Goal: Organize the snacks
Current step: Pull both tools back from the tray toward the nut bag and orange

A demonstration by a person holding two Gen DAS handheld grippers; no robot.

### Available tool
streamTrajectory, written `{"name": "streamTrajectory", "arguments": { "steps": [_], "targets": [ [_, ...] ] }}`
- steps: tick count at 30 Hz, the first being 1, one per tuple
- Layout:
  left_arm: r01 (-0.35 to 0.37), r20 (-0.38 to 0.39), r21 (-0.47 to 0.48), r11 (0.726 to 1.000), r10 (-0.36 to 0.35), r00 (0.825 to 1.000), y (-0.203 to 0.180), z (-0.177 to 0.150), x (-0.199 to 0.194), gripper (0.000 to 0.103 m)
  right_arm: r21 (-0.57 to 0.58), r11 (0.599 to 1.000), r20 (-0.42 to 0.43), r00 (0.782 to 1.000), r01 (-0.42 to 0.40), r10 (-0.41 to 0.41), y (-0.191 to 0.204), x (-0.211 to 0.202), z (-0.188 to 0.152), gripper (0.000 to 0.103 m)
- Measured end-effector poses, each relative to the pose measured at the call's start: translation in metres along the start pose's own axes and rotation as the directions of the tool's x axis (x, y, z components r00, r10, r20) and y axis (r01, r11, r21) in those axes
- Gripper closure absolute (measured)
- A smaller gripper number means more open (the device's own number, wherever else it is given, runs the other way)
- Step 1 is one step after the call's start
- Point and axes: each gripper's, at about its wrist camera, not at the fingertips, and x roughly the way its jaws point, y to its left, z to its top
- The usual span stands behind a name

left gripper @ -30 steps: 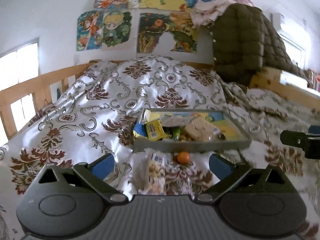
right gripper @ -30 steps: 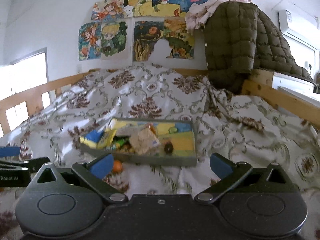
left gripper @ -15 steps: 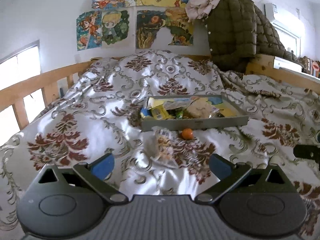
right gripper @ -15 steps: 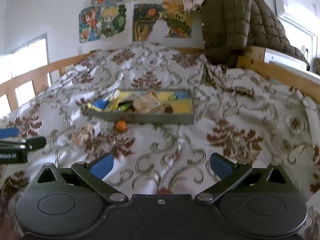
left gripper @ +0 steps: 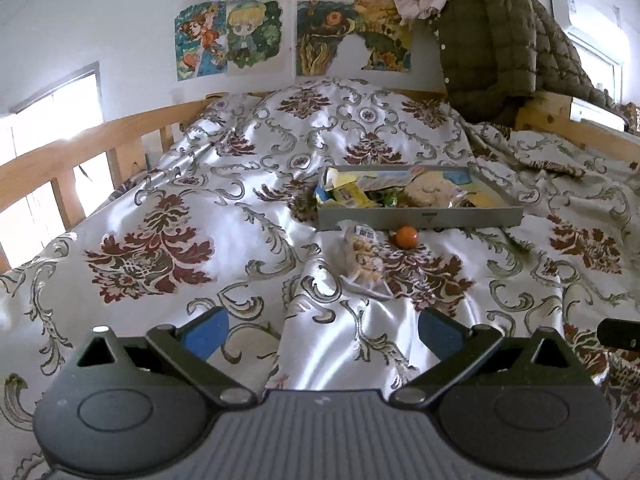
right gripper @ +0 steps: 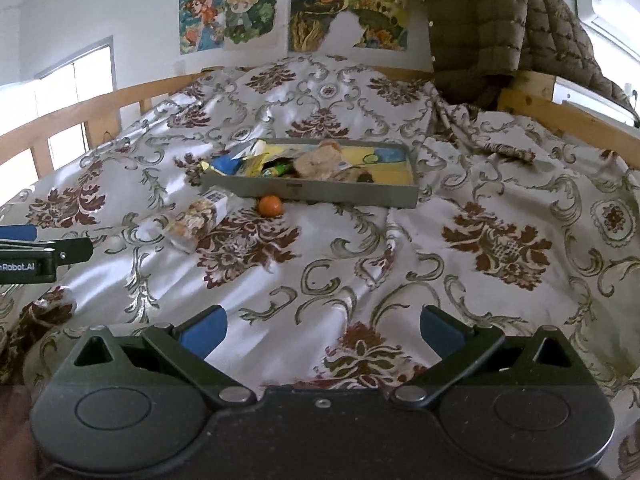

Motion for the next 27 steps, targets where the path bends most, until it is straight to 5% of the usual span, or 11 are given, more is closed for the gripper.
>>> {"name": "streamTrajectory", "arguments": {
  "steps": [27],
  "targets": [
    [-0.005,-0.060,-0.026,1.000,0.004,0.998,-0.005,0.003,0.019,0.000,0.014,0.998,-0.045,0.998,-0.053,0.054,0.000,0.033,0.015,0.001]
  ]
}}
